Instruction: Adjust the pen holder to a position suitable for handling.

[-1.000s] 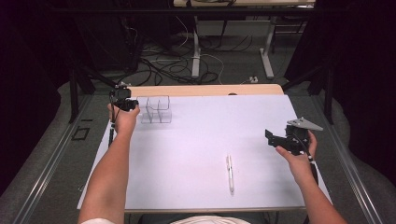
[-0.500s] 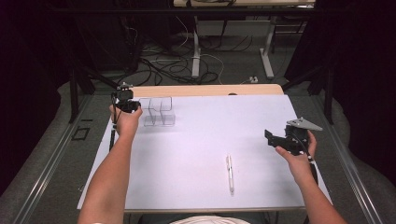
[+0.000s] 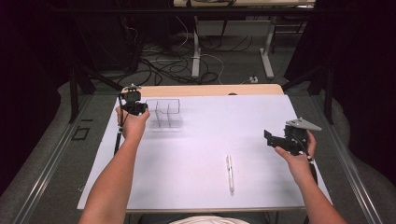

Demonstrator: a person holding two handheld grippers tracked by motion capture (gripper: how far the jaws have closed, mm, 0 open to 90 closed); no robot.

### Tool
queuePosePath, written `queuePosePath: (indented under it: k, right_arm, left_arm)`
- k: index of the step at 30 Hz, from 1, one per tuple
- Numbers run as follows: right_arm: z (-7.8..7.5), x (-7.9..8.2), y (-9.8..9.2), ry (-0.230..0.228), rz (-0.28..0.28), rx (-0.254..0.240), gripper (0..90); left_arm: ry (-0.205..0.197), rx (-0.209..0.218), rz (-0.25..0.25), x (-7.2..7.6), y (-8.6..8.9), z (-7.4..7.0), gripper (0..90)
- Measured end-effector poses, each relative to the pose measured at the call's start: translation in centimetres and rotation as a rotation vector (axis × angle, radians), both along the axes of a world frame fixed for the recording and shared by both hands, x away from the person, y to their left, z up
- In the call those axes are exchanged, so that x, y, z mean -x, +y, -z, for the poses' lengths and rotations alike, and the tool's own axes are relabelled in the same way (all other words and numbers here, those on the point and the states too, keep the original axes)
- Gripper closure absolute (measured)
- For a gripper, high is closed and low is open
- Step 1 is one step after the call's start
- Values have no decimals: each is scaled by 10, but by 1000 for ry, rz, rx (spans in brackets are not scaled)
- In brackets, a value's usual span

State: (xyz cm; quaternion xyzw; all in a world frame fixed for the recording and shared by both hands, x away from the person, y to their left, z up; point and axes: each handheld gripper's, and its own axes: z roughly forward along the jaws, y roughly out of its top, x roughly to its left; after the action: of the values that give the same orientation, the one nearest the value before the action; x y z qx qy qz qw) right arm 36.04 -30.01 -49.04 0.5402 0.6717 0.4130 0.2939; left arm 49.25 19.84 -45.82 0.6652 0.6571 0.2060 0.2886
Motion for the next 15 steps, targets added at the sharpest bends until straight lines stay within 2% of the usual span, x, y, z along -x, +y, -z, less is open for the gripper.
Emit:
queuePosePath:
  k: [8, 15]
  right_arm:
    - [0, 0, 1, -3, 0, -2, 126]
    - [0, 0, 1, 2, -1, 3, 126]
  left_arm:
    - [-2, 34, -4, 9, -9, -3, 889]
    - [-2, 41, 15, 17, -20, -5, 889]
